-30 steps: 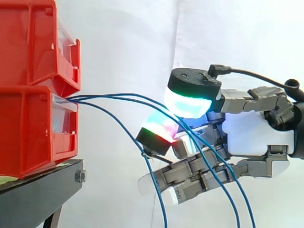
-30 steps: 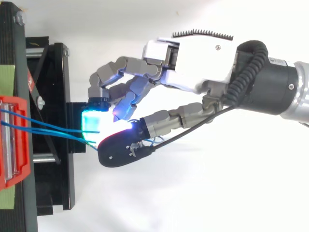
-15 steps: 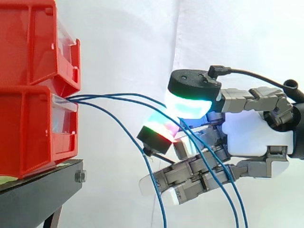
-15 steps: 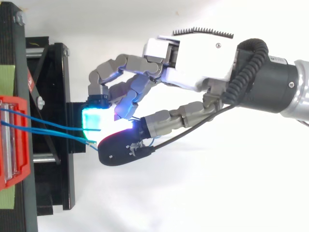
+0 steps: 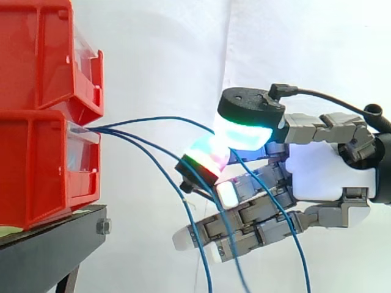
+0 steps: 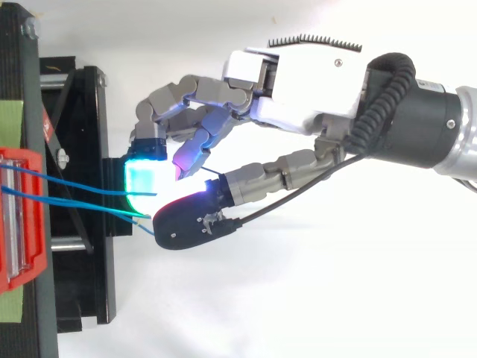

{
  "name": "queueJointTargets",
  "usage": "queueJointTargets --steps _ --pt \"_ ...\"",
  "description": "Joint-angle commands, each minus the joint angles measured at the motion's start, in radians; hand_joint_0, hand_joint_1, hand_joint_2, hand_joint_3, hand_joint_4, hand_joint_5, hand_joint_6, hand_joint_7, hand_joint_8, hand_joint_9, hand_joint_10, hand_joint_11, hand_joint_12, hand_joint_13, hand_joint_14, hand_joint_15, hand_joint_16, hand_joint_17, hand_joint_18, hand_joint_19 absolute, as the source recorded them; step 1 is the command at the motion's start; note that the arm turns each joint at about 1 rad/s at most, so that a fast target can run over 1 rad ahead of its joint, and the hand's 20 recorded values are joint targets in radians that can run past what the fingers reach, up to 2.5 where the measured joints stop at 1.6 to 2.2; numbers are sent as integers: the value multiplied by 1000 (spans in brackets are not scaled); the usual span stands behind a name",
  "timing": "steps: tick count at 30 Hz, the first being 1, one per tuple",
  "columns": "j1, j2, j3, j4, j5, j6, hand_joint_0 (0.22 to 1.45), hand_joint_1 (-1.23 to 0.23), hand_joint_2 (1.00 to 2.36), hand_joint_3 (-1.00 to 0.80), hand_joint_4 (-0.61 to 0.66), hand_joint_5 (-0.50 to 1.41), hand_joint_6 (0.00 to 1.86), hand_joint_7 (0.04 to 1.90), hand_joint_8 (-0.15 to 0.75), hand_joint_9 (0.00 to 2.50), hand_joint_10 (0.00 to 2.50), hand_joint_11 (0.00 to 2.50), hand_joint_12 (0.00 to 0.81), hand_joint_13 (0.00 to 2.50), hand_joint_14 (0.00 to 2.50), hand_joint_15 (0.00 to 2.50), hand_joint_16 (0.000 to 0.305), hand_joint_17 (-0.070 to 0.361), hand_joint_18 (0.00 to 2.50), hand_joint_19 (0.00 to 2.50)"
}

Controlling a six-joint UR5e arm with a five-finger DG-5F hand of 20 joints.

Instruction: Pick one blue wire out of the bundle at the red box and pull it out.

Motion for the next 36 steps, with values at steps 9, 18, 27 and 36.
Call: queueJointTargets --steps 9,18,27,36 --pt "-5 44 0 -63 4 1 586 -869 1004 -39 -57 -77 829 1243 286 847 14 486 449 306 6 172 76 170 277 163" --pt "-5 77 0 -175 1 4 583 -869 1004 -38 -55 -77 829 1244 290 843 15 493 451 304 6 167 76 171 265 165" --pt "-9 81 0 -196 -2 -6 583 -867 1004 -41 -48 -78 829 1247 289 851 14 479 452 306 7 163 76 172 271 165" --pt "-5 81 0 -196 0 -34 583 -864 1004 -40 -44 -79 830 1245 295 868 16 486 449 319 6 167 77 172 286 164"
